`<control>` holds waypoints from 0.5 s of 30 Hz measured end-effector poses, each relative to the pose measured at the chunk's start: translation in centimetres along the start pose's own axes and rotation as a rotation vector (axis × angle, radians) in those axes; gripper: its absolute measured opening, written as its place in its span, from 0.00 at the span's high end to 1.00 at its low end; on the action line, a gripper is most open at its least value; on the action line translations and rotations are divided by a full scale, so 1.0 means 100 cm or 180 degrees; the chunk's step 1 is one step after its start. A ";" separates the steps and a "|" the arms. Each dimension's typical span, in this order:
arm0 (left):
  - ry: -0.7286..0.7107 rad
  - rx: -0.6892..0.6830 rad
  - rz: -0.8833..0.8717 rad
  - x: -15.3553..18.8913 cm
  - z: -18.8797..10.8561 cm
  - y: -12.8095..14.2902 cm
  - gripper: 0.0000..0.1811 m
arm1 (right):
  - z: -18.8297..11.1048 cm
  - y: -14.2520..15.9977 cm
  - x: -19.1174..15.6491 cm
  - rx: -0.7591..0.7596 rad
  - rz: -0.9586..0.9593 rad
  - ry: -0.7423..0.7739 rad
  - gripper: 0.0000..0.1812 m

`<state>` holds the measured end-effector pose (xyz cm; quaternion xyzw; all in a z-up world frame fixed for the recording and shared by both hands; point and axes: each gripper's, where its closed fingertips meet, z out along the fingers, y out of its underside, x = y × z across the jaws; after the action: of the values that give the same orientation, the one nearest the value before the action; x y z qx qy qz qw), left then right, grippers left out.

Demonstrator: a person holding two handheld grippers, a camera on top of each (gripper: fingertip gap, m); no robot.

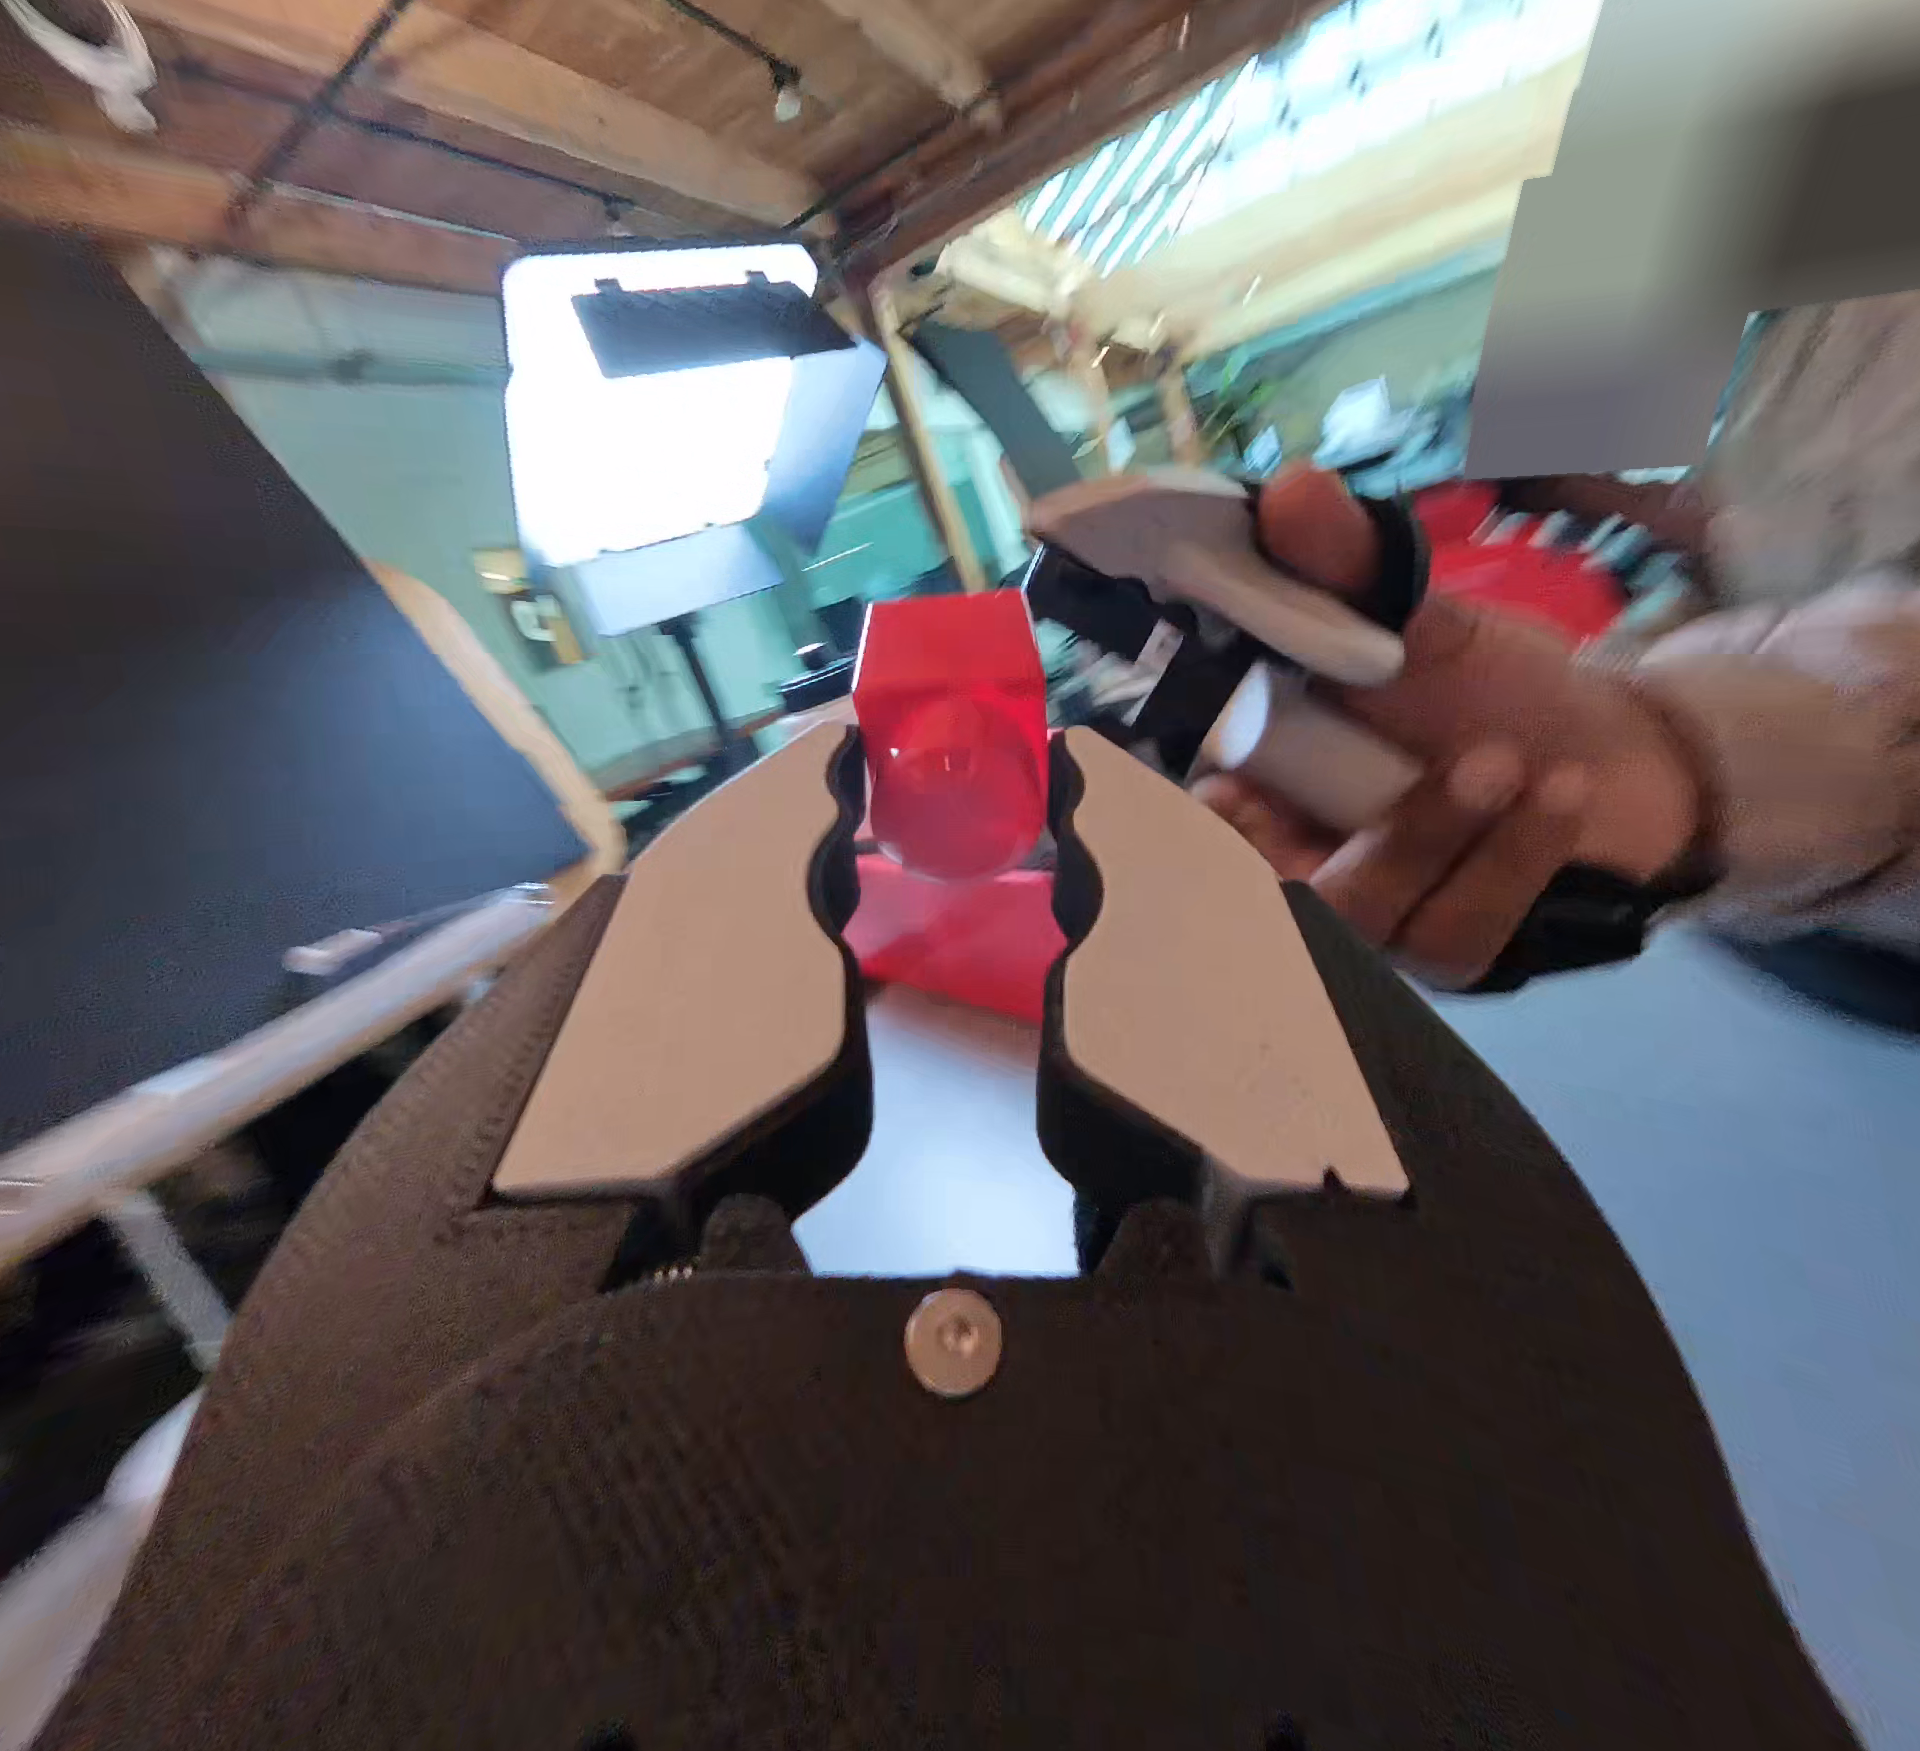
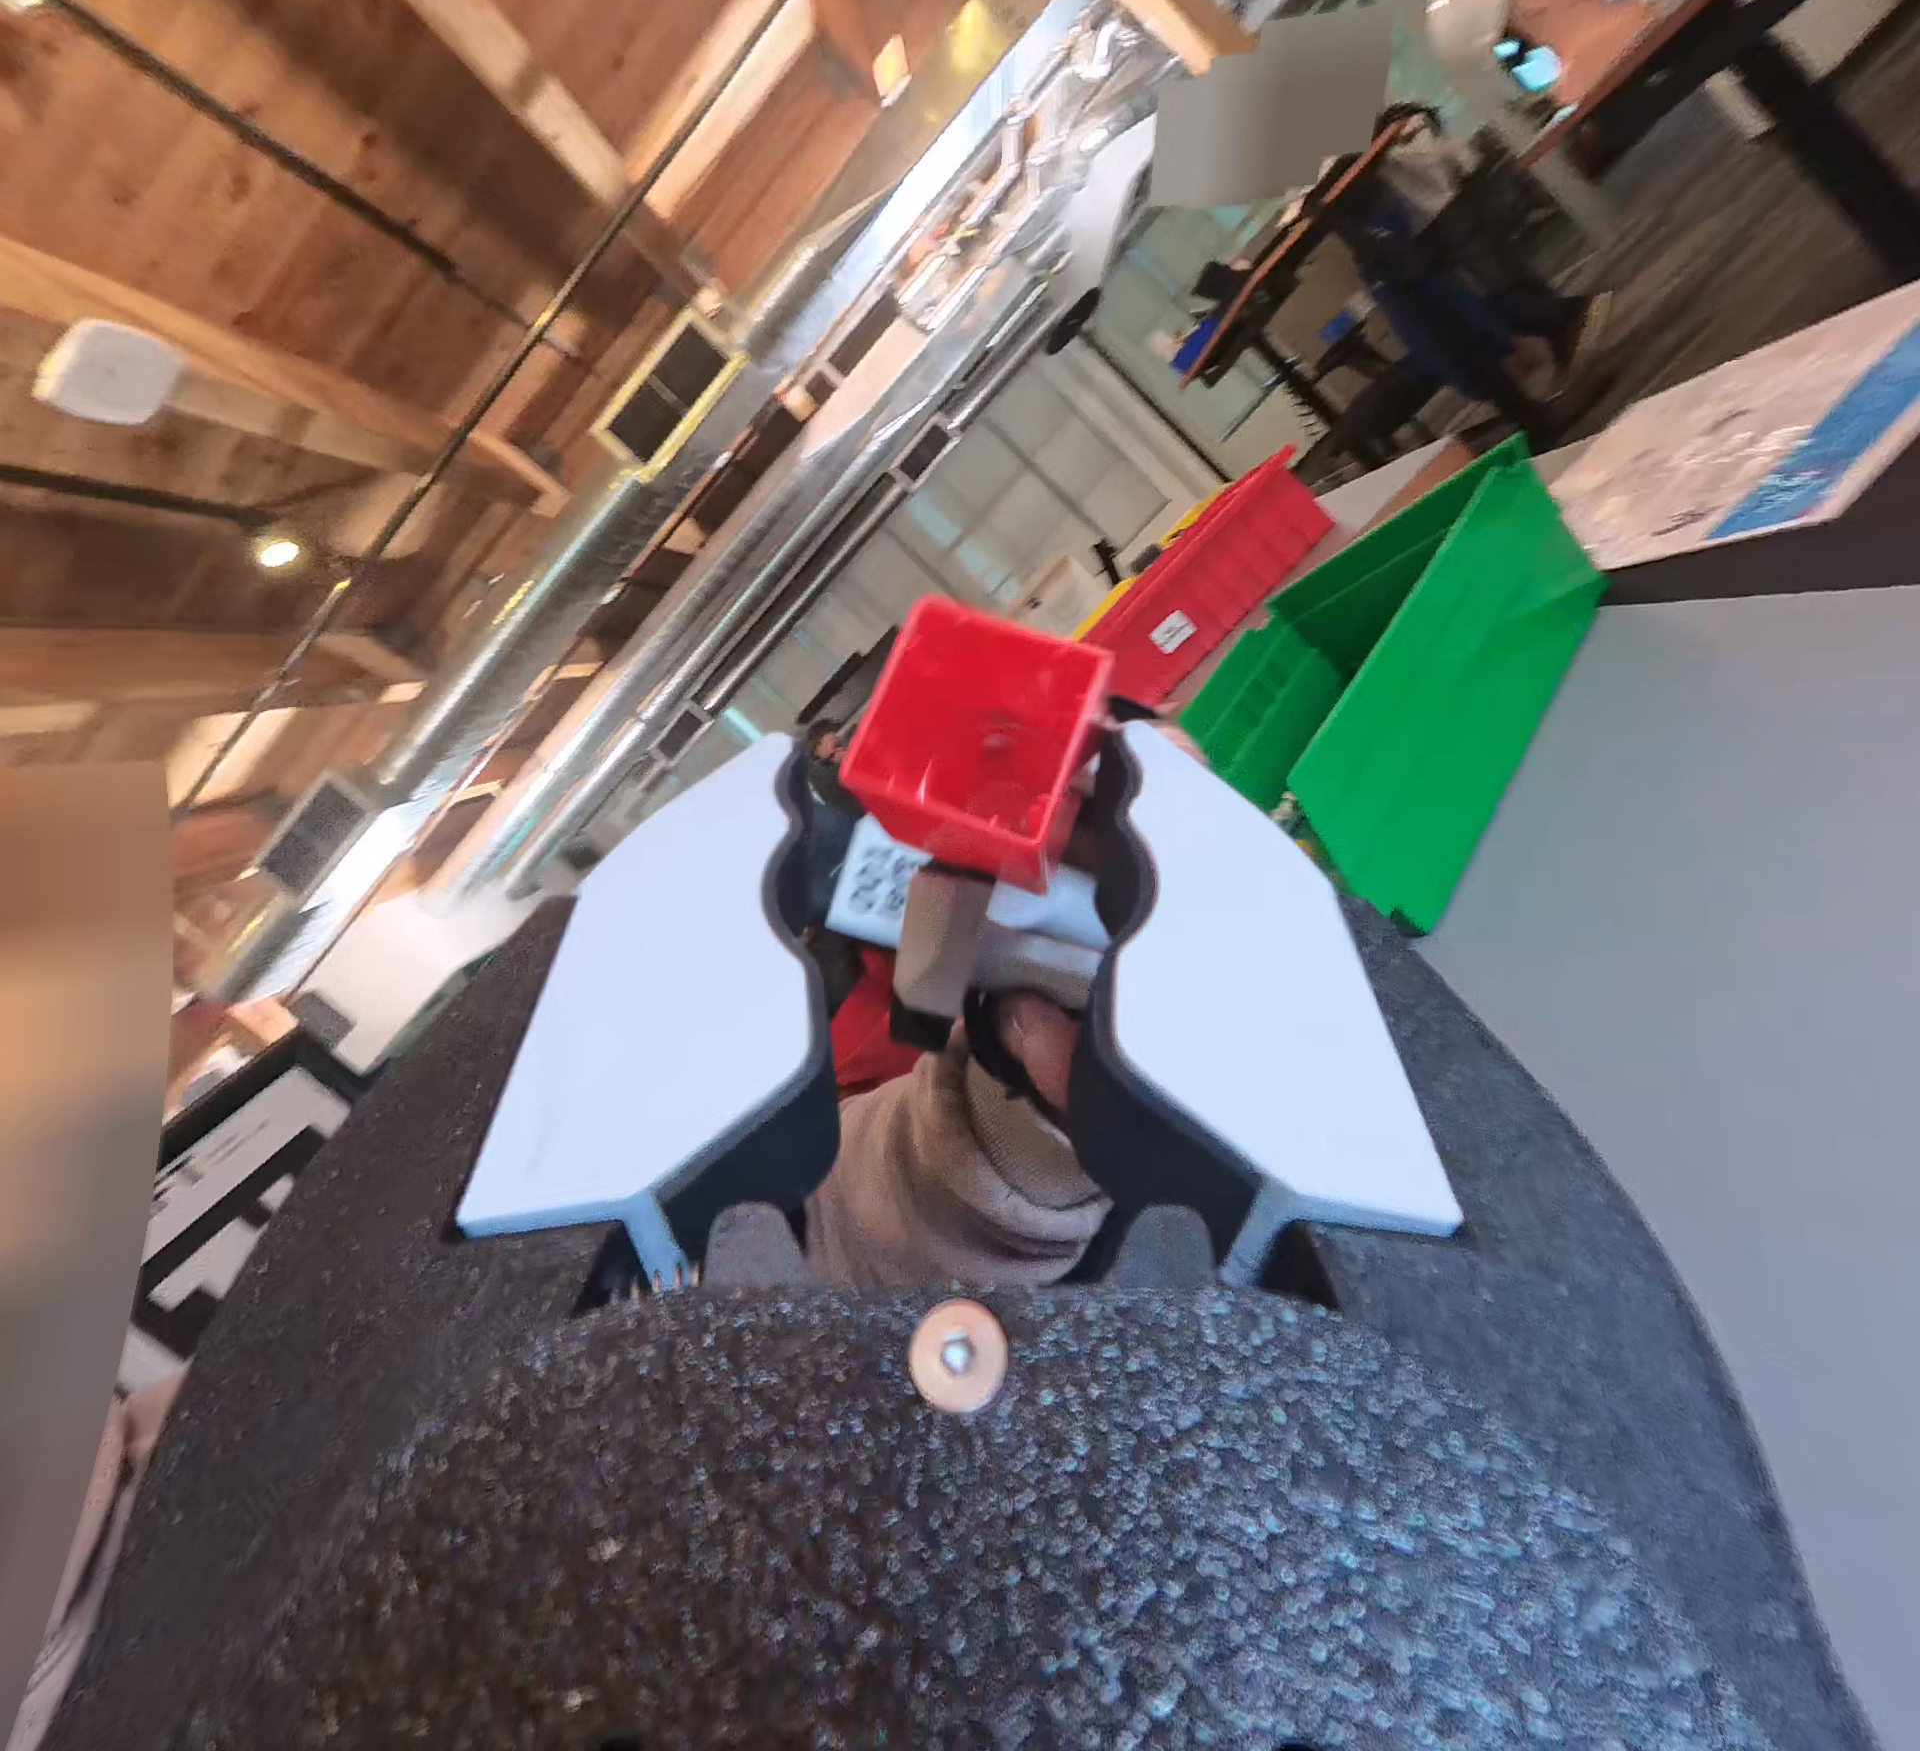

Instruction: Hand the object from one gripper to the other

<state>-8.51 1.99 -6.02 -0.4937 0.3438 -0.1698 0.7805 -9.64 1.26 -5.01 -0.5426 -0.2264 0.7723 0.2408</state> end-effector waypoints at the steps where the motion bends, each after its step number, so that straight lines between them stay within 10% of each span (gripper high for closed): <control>1: -0.0134 -0.0175 0.0525 0.002 0.002 0.004 0.81 | -0.003 -0.003 0.004 0.0032 -0.0018 0.0104 0.76; 6: -0.0278 -0.0547 0.0818 0.004 0.007 0.023 0.82 | -0.011 -0.011 0.014 -0.0108 -0.0484 0.0394 0.79; 15: 0.0382 -0.0541 -0.2582 -0.009 0.009 0.031 0.73 | -0.039 -0.031 0.043 -0.1048 -0.4431 0.1874 0.79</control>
<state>-8.73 4.51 -8.18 -0.6410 0.1792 -0.4629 0.5854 -6.85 6.70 -7.43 -0.4870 -0.5539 0.2234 0.6373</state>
